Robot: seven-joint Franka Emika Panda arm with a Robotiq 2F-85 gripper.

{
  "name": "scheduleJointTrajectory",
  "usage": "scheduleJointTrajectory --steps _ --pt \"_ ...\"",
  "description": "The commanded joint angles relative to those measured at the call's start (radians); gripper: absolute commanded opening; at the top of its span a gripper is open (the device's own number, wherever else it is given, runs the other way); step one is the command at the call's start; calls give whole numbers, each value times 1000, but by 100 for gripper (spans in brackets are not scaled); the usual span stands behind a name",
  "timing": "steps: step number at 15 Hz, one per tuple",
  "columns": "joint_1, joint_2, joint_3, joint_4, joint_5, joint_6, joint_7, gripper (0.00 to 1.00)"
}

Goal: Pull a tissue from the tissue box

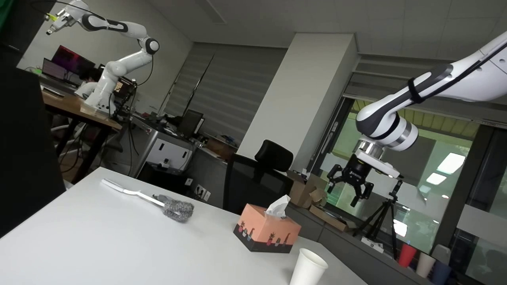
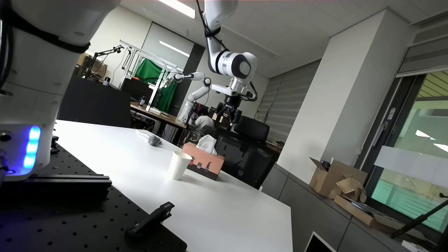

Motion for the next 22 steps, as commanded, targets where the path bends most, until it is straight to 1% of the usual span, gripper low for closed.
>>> scheduleJointTrajectory --steps 1,12,14,17,20,22 --pt "8 3 -9 8 4 -6 -3 100" --pt "8 3 -9 10 4 -10 -3 100" --pt "23 64 -12 67 -3 19 47 100" --pt "39 168 4 161 34 45 85 100" --pt "72 299 14 286 119 47 230 100" --pt "104 378 16 352 141 132 290 100"
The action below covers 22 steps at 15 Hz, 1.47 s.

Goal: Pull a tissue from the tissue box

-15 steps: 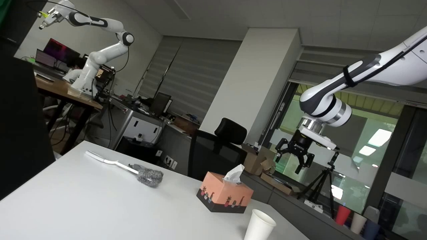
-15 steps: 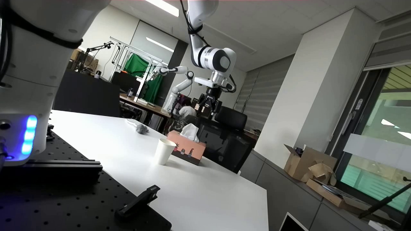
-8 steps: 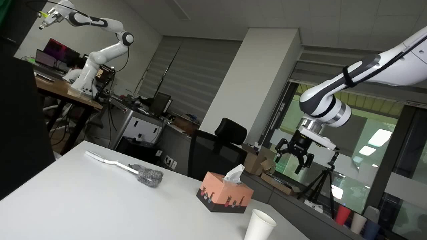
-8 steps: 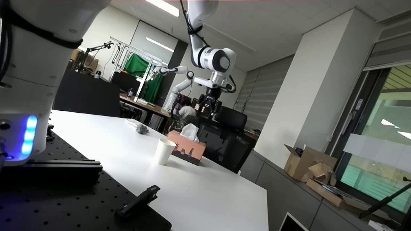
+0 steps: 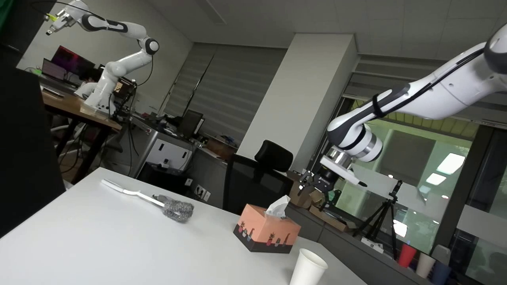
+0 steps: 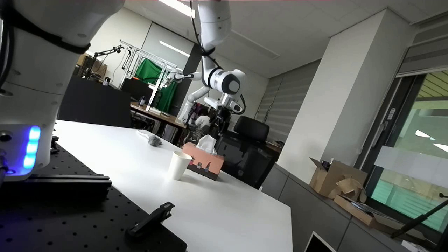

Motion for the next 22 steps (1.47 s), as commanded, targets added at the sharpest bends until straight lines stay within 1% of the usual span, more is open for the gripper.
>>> scheduleJointTrajectory --steps 1,4,5,6,9,10,11,12,13,14,15,17,18,20,21,22 --pt "50 163 -5 178 37 92 144 100" --pt "106 259 -29 269 20 197 223 100" --pt "118 284 -36 296 17 214 240 100" --pt "132 307 -45 322 13 226 258 100" --pt "164 352 -76 383 -4 204 298 100" --pt "170 359 -84 396 -10 195 306 75" --pt "181 364 -100 405 -22 191 316 74" --pt "191 368 -116 415 -36 180 324 68" --pt "186 363 -115 420 -50 139 298 60" --pt "171 357 -102 430 -71 90 244 53" --pt "167 356 -98 444 -79 46 242 45" --pt "134 351 -56 484 -81 -84 171 32" --pt "118 351 -36 506 -76 -156 123 24" --pt "105 352 -26 554 -91 -299 65 12" --pt "104 352 -34 577 -106 -357 53 5" --pt "105 350 -42 600 -124 -412 43 1"
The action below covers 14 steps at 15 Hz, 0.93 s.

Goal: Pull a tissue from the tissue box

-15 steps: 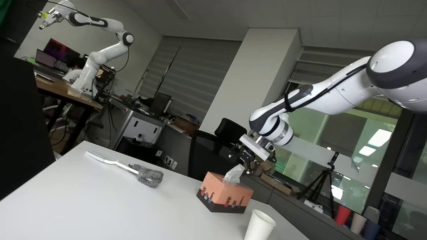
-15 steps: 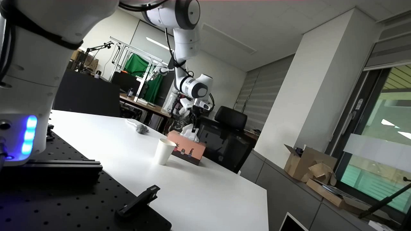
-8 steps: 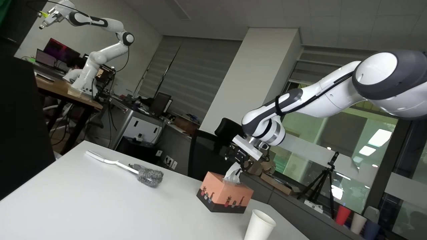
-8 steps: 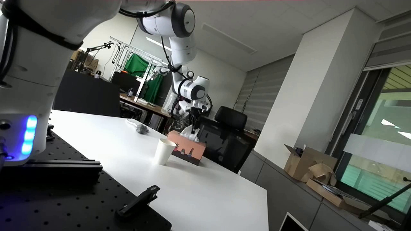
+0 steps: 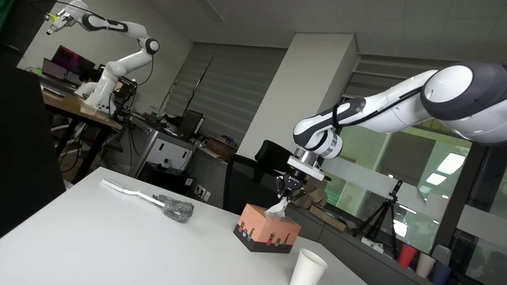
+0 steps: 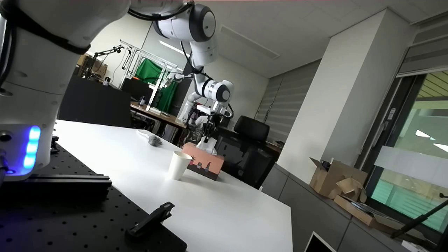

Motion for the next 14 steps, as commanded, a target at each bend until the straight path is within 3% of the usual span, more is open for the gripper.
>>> scheduleJointTrajectory --steps 1,6,14 --pt "-21 3 -2 109 -66 -193 -38 0" --pt "-36 -13 -24 171 -144 -265 -59 0" --pt "-44 -87 -95 212 -281 -275 -47 0"
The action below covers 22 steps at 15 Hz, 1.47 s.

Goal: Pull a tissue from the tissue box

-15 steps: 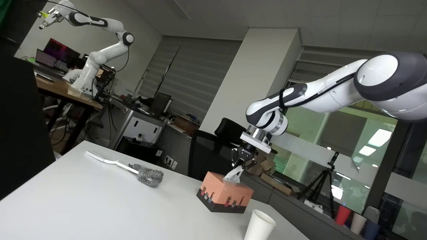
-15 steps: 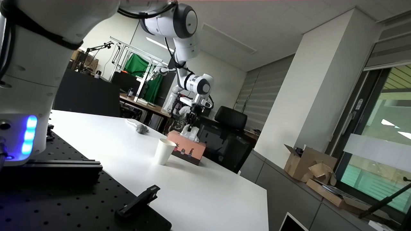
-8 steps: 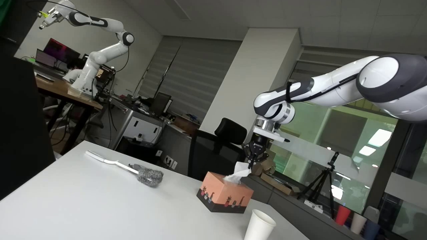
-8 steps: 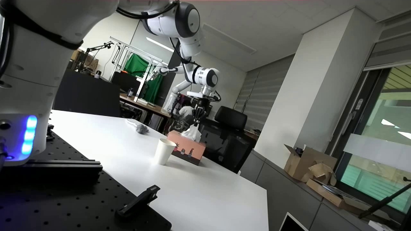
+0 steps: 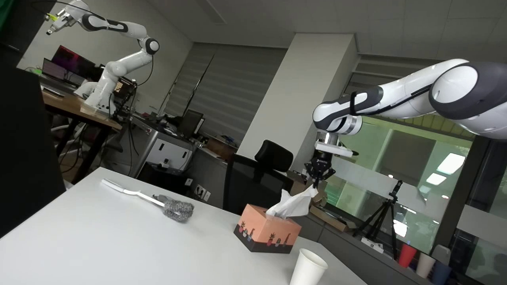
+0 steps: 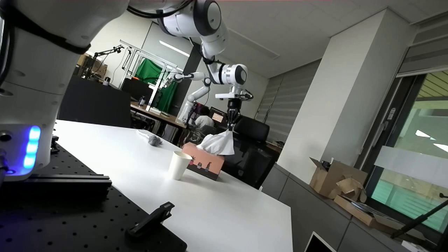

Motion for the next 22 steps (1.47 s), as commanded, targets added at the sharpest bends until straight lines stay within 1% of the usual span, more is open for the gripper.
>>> scheduleJointTrajectory --steps 1,4,7,9,13,14,16,17,20,22 --pt "3 -51 -56 15 -67 -38 16 0" --pt "-4 -72 -111 20 -116 -72 14 0" --pt "-9 -57 -195 41 -200 -153 6 0" --pt "-18 -44 -237 43 -254 -221 -28 0" --pt "-58 -20 -250 59 -278 -341 -174 0" --pt "-94 -12 -201 77 -319 -371 -182 0" --pt "-113 26 -172 85 -329 -386 -206 0" --pt "-122 51 -152 91 -322 -388 -219 0" --pt "-136 154 -105 113 -303 -363 -203 0" --pt "-140 232 -74 140 -274 -376 -208 0"
